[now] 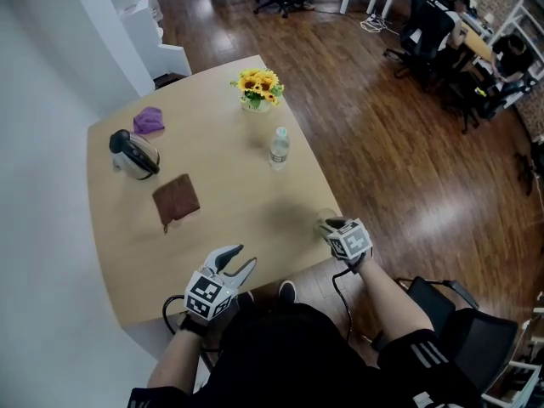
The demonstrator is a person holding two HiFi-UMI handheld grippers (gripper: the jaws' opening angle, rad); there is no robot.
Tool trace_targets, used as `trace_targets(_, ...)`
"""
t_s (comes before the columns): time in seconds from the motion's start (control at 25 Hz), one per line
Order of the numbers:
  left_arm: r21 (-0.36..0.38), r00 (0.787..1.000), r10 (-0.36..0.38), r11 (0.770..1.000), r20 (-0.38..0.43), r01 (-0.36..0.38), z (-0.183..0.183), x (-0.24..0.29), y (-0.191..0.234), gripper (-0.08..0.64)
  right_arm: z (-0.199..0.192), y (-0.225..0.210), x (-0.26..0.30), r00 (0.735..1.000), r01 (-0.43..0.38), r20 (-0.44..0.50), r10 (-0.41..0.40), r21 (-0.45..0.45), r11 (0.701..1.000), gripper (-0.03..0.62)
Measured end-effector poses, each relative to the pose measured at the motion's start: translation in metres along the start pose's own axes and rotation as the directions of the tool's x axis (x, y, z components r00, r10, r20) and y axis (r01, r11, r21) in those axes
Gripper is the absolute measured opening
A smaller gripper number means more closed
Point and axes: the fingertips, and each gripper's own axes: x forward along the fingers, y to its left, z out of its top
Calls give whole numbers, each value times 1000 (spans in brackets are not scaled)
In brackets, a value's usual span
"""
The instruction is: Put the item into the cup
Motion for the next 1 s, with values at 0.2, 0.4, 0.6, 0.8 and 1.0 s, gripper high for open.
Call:
trace_targets(0.2,-2,999,27,1000,18,-27,5,-5,3,170,36,13,-23,988,-27,153,27,-2,1000,126)
trace_targets(0.4,-2,995,85,996,53,-85,18,-16,2,170,85,39,-61,946,-86,311,96,-44,995,112)
trace_targets(0.6,-23,985,151,988,84,-150,23,-28,-7,170,110,68,-92,887,-140,428,175,-112,984,8)
trace_targets(0.8,-38,972,209,978,107,-206,23,-54,-32,170,108,106,-111,840,-215,459,291,-212,953,8)
trace_targets(1.0,-80,966,237,970,100,-230,2,-85,-56,170,90,144,-131,797,-266,494,348,-230,936,8)
